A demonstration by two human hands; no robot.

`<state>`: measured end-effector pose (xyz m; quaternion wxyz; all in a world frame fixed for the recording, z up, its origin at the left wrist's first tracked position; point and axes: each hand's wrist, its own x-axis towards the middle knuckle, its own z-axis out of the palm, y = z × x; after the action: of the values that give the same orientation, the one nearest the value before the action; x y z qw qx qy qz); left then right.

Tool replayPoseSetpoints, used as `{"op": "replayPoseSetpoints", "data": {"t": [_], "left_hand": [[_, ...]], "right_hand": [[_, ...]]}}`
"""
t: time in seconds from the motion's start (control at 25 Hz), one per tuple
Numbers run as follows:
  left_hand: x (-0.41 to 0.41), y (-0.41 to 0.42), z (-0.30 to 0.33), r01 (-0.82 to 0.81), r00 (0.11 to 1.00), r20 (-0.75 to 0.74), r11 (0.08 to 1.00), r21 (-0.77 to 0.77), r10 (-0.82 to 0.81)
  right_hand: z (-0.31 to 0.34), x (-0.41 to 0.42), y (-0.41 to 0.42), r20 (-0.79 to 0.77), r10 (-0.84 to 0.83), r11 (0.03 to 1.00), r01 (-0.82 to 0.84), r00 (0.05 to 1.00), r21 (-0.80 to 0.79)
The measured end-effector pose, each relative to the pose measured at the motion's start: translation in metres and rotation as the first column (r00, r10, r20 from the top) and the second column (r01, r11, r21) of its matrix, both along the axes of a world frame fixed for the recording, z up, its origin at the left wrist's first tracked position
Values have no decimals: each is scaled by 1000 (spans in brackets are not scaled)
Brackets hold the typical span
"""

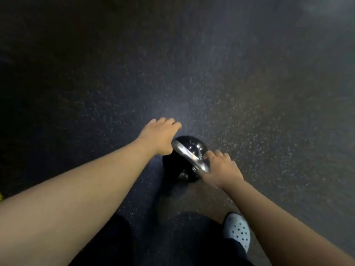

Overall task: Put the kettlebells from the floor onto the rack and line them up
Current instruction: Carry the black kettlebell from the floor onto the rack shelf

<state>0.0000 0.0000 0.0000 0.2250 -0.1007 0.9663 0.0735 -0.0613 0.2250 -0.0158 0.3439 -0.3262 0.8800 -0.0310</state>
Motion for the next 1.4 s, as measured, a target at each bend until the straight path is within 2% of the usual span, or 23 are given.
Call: {"op": "replayPoseSetpoints", "data": {"t": [0.04,0.12,0.2,0.28,0.36,0.52,0.64,0.8,0.96,1.08,1.4], "left_hand": [[-3,0,-21,57,997,51,998,27,-59],[-3,1,-61,119,987,91,984,133,-132],[-4,1,-79,56,992,94,967,248,-81],[1,-3,-81,33,995,81,935,354,-66],[13,-7,-71,-6,996,85,920,391,-29],[47,-37,-21,-149,989,69,857,493,132],[72,-74,35,-236,969,60,837,494,238],[121,-134,105,-353,911,-30,815,459,412],[193,-211,164,-458,826,-87,752,474,557],[272,-288,204,-536,741,-144,708,461,655],[473,-464,302,-673,590,-312,667,320,745]], "right_hand": [[-20,6,-5,14,-7,1000,7,1000,18],[-51,15,-11,68,-123,992,126,990,-30],[-62,17,-15,169,-308,943,323,936,-75],[-58,18,-15,192,-306,943,325,933,-76],[-40,15,-23,172,-245,963,260,954,-70],[16,4,-67,101,-82,983,97,992,-154],[67,7,-114,82,8,977,9,997,-211],[134,33,-194,16,163,939,-150,987,-309],[191,85,-297,-156,279,876,-318,947,-362],[221,151,-391,-319,351,797,-460,880,-393],[300,329,-612,-377,479,619,-610,793,-495]]}}
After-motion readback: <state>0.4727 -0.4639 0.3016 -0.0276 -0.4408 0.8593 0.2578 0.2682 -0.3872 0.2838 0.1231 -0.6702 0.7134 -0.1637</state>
